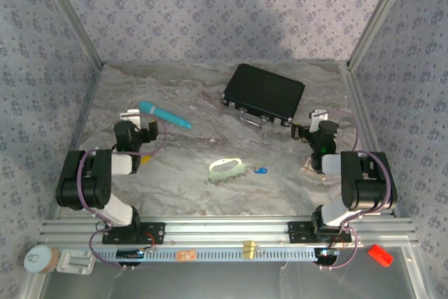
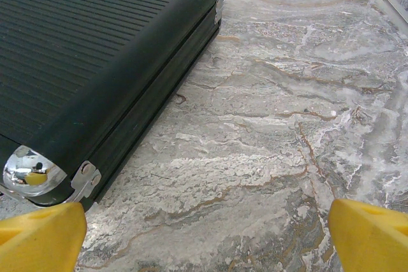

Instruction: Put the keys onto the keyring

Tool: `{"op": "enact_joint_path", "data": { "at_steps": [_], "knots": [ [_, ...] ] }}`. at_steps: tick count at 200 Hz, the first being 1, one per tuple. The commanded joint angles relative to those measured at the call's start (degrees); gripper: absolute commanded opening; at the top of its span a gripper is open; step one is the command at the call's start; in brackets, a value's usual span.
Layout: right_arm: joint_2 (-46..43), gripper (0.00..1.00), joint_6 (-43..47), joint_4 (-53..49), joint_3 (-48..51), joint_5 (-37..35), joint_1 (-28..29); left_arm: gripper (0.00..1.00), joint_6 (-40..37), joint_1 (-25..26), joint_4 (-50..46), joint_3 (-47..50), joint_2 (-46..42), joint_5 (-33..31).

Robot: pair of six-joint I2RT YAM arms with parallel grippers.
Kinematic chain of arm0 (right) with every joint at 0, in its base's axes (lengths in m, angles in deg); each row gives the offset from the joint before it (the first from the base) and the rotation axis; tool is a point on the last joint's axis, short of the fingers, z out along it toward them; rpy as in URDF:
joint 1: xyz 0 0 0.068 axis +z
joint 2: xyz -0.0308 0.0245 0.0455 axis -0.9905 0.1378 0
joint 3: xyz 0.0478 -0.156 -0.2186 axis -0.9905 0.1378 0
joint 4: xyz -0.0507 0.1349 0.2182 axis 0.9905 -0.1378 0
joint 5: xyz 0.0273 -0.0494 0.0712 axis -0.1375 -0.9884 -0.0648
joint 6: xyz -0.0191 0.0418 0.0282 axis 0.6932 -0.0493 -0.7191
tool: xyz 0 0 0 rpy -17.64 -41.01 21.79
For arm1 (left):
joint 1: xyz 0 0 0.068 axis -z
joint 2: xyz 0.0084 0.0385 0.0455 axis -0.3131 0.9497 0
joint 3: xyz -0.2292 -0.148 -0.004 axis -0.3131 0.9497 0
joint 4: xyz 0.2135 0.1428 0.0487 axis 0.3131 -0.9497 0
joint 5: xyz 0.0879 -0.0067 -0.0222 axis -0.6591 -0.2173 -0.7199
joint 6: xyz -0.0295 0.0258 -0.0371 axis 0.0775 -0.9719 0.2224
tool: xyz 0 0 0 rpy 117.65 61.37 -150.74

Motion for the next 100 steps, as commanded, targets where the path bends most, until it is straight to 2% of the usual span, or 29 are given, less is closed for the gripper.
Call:
{"op": "enact_joint_path", "data": {
  "at_steps": [1,49,68,80,100],
  "knots": [
    [0.04,0.99,-0.62,0.42,-0.79,0.02,-0.32,1.0,0.29,-0.06,0.08,-0.79,-0.38,1.08],
    [0.1,0.99,-0.66,0.18,-0.87,0.25,-0.43,1.0,0.64,-0.59,-0.08,-0.9,-0.37,2.2],
    [-0.79,0.99,-0.7,1.16,0.01,0.93,-0.54,1.0,0.13,-1.13,0.33,-0.4,-1.15,4.76],
    [-5.54,0.99,-0.07,-3.9,-0.62,2.34,-0.64,1.0,-0.49,-1.15,-4.26,-1.84,-3.97,6.48],
    [-16.23,0.99,-0.84,-16.54,-3.38,0.43,-0.02,1.0,-1.09,-1.1,-19.02,-7.53,-9.76,6.19]
  ]
}}
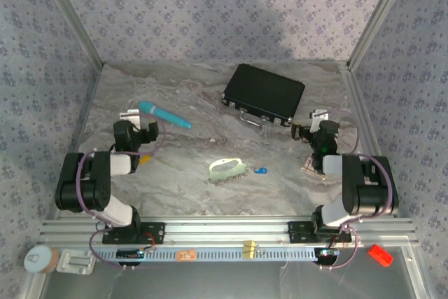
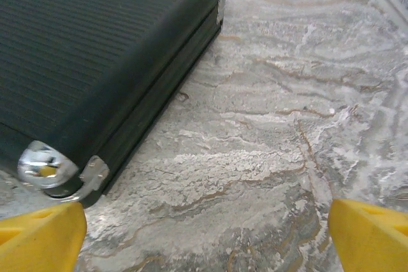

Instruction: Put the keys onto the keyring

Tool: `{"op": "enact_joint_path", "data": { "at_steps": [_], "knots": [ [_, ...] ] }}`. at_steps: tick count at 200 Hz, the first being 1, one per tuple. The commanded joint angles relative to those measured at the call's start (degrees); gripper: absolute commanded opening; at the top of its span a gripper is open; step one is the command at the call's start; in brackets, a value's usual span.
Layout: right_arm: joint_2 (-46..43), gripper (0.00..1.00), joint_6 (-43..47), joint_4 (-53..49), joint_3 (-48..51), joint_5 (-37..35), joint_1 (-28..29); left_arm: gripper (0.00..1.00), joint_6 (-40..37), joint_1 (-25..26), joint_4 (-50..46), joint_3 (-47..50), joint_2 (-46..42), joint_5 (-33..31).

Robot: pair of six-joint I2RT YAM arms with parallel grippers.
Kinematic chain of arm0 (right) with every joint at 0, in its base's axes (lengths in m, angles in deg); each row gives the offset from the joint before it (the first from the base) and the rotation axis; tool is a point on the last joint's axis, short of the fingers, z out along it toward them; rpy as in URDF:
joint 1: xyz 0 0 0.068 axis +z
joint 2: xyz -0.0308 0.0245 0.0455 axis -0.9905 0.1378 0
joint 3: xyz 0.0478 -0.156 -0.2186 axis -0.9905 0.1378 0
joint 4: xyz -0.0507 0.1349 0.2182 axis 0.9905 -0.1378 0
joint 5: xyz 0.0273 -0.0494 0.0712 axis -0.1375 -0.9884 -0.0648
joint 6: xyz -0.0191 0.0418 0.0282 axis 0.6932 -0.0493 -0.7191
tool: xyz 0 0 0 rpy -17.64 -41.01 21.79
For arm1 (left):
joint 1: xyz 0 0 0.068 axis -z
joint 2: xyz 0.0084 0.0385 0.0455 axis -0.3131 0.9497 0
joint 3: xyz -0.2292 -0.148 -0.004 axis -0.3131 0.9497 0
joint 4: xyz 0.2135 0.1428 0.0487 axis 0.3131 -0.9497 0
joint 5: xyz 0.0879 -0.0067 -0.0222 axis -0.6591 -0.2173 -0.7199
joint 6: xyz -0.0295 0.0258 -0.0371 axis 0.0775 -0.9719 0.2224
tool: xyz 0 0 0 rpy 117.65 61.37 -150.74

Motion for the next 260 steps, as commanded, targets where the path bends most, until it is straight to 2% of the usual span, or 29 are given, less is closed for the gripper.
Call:
{"op": "enact_joint_path", "data": {
  "at_steps": [1,18,37,62,79,97,125,146,176,214,260],
  "knots": [
    [-11.3,0.99,-0.92,-10.97,-3.2,-0.26,0.25,1.0,-1.02,-0.28,-13.18,-6.47,-6.97,2.45],
    [-20.25,0.99,-3.39,-17.05,-3.36,-0.27,1.05,1.0,0.52,0.35,-16.71,-7.61,-10.47,0.27],
    [-27.44,0.99,-7.4,-29.1,-6.11,-0.21,2.45,0.99,2.92,2.23,-17.43,-7.26,-13.82,1.49],
    [-34.39,0.99,-13.76,-42.67,-8.42,0.36,4.1,0.96,4.83,8.87,-22.87,-8.94,-16.61,3.9],
    [-37.82,0.97,-21.15,-50.34,-9.38,-0.53,4.69,0.94,5.63,14.51,-28.6,-10.56,-17.53,4.7],
    [-39.49,0.93,-27.3,-57.46,-10.42,2.4,5.06,0.91,8.37,19.72,-34.61,-11.47,-18.07,4.92],
    [-39.26,0.83,-32.24,-65.06,-11.92,8.2,8.61,0.84,17.73,25.54,-45.16,-12.25,-18.08,6.83],
    [-38.98,0.8,-33.73,-68.89,-12.72,6.93,14.37,0.73,23.27,30.7,-51.92,-11.24,-18.41,8.97],
    [-37.6,0.81,-34.49,-71.93,-14.37,1.7,21.79,0.66,28.74,37.41,-59.2,-7.88,-22.71,9.05],
    [-35.58,0.8,-34.67,-71.11,-14.45,-0.56,25.1,0.6,35.4,41.6,-54.25,-0.19,-27.65,15.14],
    [-35.22,0.79,-34.58,-70.9,-14.87,-0.9,26.23,0.52,35.37,42.46,-45.62,1.78,-23.23,21.26]
  ]
}}
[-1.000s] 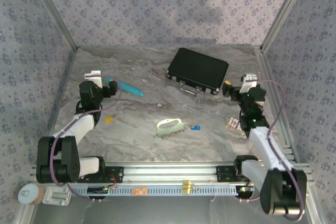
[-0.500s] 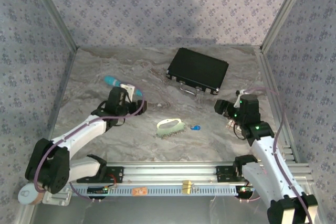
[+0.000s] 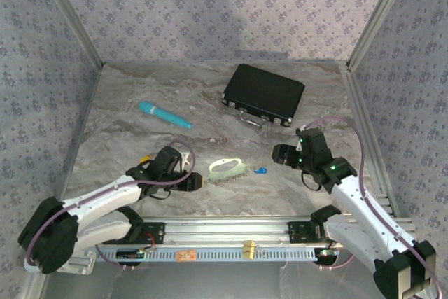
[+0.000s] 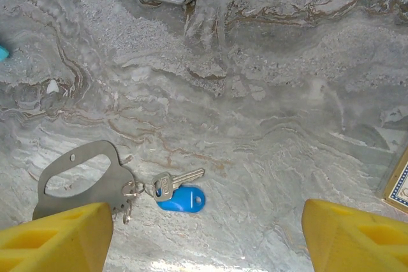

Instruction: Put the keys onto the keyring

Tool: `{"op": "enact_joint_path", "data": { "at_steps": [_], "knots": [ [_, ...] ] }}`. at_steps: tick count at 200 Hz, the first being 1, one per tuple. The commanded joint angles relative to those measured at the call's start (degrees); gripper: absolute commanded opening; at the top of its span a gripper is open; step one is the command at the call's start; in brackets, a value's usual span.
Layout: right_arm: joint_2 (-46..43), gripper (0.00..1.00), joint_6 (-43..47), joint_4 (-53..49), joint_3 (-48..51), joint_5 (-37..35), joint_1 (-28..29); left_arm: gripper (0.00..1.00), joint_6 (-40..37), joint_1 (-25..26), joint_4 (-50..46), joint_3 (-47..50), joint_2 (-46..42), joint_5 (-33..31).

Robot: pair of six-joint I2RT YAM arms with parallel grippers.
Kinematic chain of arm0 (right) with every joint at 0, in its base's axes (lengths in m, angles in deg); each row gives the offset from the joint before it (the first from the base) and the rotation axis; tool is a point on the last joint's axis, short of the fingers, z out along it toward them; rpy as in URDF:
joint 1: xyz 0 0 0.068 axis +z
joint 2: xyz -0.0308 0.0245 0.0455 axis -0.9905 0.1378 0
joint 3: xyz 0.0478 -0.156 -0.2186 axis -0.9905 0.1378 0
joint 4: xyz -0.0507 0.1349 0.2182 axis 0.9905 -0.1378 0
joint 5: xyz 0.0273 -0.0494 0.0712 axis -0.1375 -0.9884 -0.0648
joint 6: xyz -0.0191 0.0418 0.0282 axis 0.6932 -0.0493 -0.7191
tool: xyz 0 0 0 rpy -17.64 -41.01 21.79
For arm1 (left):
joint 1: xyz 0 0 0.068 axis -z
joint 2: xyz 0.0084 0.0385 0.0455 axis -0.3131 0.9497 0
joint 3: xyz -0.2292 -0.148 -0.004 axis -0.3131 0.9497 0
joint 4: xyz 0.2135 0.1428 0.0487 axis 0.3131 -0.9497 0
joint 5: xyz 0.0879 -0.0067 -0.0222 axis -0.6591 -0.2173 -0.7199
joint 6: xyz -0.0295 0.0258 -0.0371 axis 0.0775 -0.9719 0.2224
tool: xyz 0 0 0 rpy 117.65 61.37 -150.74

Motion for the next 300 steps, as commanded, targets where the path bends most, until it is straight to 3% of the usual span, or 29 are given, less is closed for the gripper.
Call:
{"op": "enact_joint_path", "data": {
  "at_steps": [1,82,191,259,300],
  "knots": [
    [-0.2,0.79,-0.95,-1.27,-2.15,-1.65,0.55,0.52,1.18,0.28,6.41,-0.15,2.52,4.82],
    [-1.25,0.78,-2.22,-1.72,-1.78,-2.6,1.77,0.36,0.22,0.32,13.45,-2.34,13.31,9.94],
    [-0.45,0.77,-2.24,-1.98,-2.28,-2.68,2.51,0.2,-1.96,0.37,14.23,-5.18,18.62,11.34],
    [-0.45,0.76,-2.03,-1.91,-2.52,-2.68,2.64,0.08,-3.25,0.32,11.82,-5.85,18.33,10.63],
    [-0.43,0.76,-0.56,-0.16,-3.36,-2.07,2.69,0.0,-9.3,1.16,4.72,-9.61,13.36,6.79]
  ]
}}
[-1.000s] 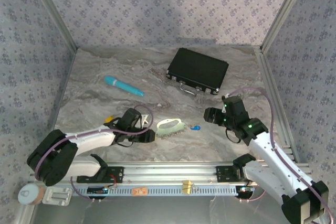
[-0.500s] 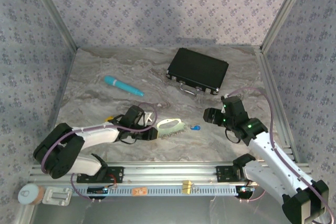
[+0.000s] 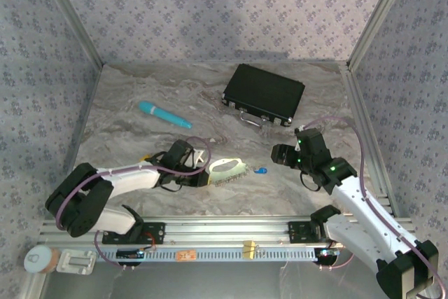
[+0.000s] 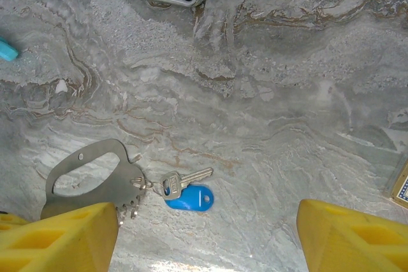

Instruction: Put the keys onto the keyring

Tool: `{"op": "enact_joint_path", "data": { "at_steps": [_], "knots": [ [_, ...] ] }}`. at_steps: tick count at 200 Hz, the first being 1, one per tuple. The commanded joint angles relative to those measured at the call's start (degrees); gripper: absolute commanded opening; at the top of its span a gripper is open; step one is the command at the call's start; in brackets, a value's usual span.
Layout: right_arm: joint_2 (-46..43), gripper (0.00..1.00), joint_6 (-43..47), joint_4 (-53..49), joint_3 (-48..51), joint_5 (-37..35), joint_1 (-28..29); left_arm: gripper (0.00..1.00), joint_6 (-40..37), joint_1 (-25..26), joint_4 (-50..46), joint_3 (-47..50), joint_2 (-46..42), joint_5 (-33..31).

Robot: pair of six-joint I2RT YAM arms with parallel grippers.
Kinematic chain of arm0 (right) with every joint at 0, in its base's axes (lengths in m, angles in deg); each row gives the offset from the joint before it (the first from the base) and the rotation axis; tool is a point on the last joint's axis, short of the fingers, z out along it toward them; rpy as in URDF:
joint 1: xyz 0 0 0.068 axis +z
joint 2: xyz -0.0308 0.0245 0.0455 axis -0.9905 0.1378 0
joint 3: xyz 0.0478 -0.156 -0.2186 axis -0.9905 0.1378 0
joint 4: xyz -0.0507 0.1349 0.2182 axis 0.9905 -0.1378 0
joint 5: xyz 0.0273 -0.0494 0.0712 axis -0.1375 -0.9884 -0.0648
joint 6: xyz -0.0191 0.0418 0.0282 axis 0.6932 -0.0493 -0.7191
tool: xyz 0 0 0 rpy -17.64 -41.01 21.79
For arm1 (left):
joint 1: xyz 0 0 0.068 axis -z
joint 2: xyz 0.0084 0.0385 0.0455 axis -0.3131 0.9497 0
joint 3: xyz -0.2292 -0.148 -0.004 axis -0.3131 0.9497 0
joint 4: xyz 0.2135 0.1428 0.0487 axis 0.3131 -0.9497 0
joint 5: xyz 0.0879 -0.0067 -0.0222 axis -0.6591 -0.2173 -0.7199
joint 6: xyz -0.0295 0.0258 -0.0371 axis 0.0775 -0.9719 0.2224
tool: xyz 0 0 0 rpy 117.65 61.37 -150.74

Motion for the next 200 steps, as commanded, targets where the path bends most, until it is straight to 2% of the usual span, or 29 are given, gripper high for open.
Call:
{"op": "enact_joint_path", "data": {
  "at_steps": [1,31,55,74,88,107,138,166,183,200],
  "knots": [
    [-0.12,0.76,0.78,0.33,-2.61,-0.59,0.44,0.0,-5.54,1.1,-5.41,-4.34,-4.72,-2.54],
    [-0.52,0.8,5.25,3.78,-4.86,-0.23,0.68,0.0,-15.4,2.64,-10.42,-9.06,-10.29,-7.14],
    [-0.91,0.79,12.98,8.01,-6.45,0.99,0.83,0.0,-24.48,2.84,-9.47,-10.63,-14.52,-7.17],
    [-0.64,0.78,23.15,13.97,-6.63,6.79,0.85,0.0,-34.54,2.8,-6.14,-10.08,-17.62,-4.74],
    [0.58,0.81,31.27,17.08,-7.12,13.43,1.0,0.0,-42.93,2.92,-3.72,-9.07,-19.66,-1.33],
    [2.88,0.85,38.5,18.19,-8.51,18.35,1.39,0.0,-52.75,2.87,-3.13,-8.8,-21.34,1.95],
    [4.92,0.86,50.24,19.86,-7.82,26.54,3.52,0.0,-61.04,2.88,-5.51,-10.08,-22.23,2.8],
    [5.86,0.73,63.39,19.53,-6.1,31.17,8.05,0.0,-64.6,2.86,-5.52,-10.26,-22.52,5.38],
    [7.53,0.68,67.75,17.19,-6.69,31.82,10.8,0.0,-64.85,2.88,-4.96,-9.98,-22.75,6.45],
    [9.54,0.53,69.66,15.58,-7.38,32.82,12.74,0.0,-64.73,2.88,-4.14,-9.28,-23.36,6.52]
  ]
}}
